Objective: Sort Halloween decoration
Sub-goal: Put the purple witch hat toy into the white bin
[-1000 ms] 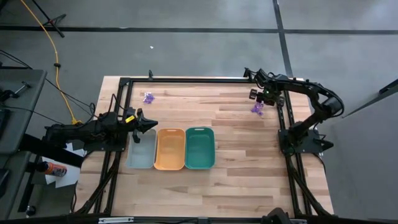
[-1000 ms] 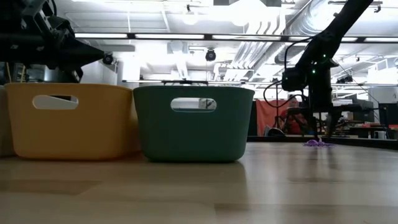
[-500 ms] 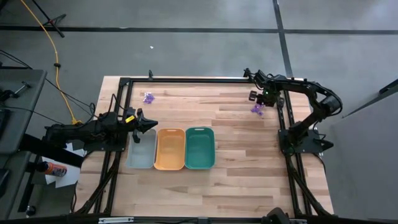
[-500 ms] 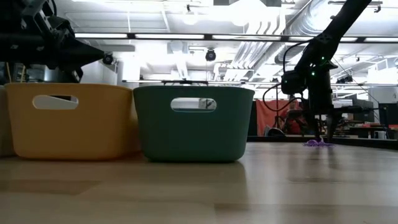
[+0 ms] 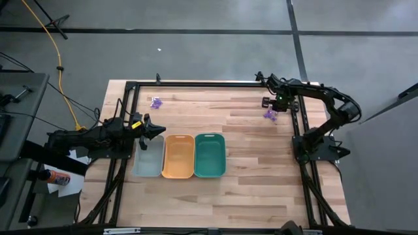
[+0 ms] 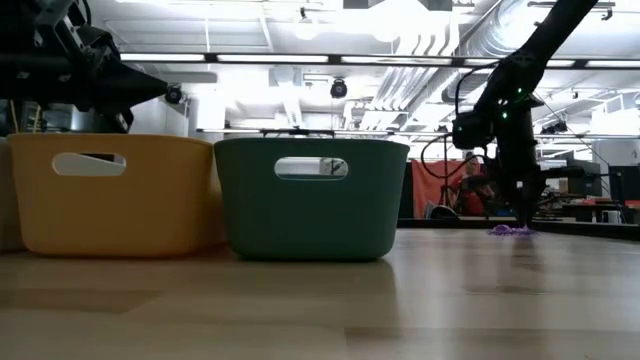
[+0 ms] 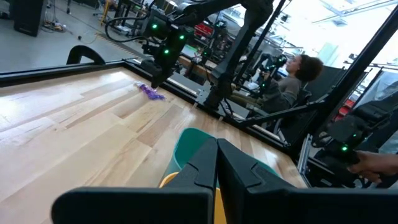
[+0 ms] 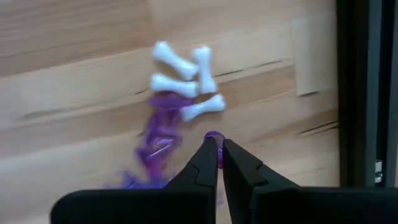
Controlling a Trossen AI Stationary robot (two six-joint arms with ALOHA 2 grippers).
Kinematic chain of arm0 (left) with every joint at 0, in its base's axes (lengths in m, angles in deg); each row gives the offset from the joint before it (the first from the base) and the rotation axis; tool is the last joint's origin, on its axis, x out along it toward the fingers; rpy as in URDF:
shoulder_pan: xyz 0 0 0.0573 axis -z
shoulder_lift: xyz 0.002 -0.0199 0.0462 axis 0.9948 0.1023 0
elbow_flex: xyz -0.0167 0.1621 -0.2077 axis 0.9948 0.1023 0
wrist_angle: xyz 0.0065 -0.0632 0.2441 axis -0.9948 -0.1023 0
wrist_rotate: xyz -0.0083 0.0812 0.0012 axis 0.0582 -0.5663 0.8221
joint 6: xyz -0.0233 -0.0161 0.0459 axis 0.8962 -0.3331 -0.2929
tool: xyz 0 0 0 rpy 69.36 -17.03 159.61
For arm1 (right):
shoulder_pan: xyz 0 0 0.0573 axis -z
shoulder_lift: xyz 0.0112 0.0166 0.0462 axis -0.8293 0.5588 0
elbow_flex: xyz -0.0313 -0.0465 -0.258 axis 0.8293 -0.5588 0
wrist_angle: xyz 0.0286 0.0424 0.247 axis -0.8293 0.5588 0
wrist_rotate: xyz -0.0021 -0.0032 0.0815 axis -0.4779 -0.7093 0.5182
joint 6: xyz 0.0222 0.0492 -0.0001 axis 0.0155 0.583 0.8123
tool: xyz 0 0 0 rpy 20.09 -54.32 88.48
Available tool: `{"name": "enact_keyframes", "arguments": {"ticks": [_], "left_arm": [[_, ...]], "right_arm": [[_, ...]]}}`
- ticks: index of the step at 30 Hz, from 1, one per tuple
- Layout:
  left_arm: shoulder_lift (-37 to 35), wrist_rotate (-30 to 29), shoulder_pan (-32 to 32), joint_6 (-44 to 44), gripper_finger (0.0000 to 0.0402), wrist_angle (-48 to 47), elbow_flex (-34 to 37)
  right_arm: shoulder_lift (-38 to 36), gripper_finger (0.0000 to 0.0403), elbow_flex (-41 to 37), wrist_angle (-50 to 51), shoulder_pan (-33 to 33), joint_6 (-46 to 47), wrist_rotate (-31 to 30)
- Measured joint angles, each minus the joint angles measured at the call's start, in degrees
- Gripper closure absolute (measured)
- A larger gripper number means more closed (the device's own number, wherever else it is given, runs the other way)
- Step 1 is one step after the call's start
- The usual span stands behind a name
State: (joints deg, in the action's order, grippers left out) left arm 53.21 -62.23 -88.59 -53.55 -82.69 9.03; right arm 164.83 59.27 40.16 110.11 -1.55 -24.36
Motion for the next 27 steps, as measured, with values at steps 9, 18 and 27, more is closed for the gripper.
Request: {"name": "enact_keyframes", "arguments": {"ticks": [9,18,27], "left_arm": [[-0.01,-0.01,-0.01,0.0,0.0401,0.01,0.0],[-0.01,-0.01,0.01,0.0,0.0401,0.85,-0.02],[-0.01,-0.02,0.01,0.0,0.0401,3.91,-0.04]], "right_arm": [[-17.91,0.0402,0.02,-3.27,-8.76,-5.8,2.25],[-27.84,0.0402,0.04,-25.95,-27.4,-5.82,13.21],[-23.47,0.0402,0.04,-51.36,-43.84,-10.33,13.21]]}}
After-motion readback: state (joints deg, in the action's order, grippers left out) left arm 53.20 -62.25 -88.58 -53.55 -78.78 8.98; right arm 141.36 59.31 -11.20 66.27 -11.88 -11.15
